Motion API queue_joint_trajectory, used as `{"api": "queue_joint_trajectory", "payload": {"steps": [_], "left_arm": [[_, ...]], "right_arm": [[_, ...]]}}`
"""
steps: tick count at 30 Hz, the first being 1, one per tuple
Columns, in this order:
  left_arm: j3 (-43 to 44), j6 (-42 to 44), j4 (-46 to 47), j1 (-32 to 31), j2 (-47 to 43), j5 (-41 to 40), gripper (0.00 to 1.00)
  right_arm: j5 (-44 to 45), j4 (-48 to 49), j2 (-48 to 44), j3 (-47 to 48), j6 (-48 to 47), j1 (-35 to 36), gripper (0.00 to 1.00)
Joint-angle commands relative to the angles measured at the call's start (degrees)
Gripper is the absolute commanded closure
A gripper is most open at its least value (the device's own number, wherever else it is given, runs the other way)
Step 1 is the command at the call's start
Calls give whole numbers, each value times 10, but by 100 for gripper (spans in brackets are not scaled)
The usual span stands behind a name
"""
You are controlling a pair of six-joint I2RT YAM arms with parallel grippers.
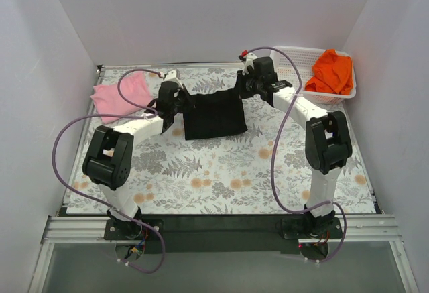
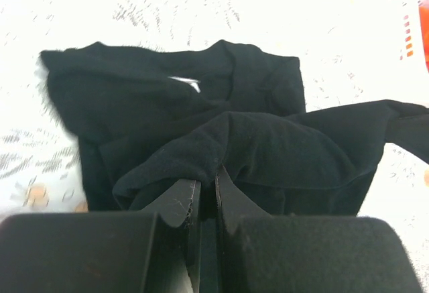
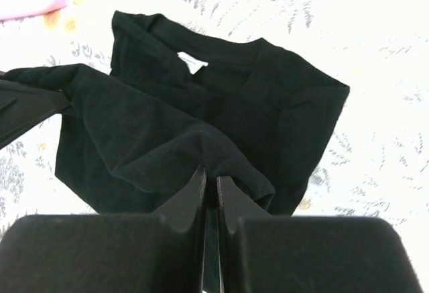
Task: Fold and stack the t-shirts
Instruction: Fold the tshirt
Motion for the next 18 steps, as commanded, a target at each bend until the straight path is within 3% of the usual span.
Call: {"api": "queue_joint_trajectory", "payload": {"steps": [1,18], "left_arm": [[45,12,11,12,21,25,100],[110,-9,39,61,125,45,100]], "right_arm": [[-25,17,26,48,-5,-17,99],[-66,40,191,199,7,-37,99]]}}
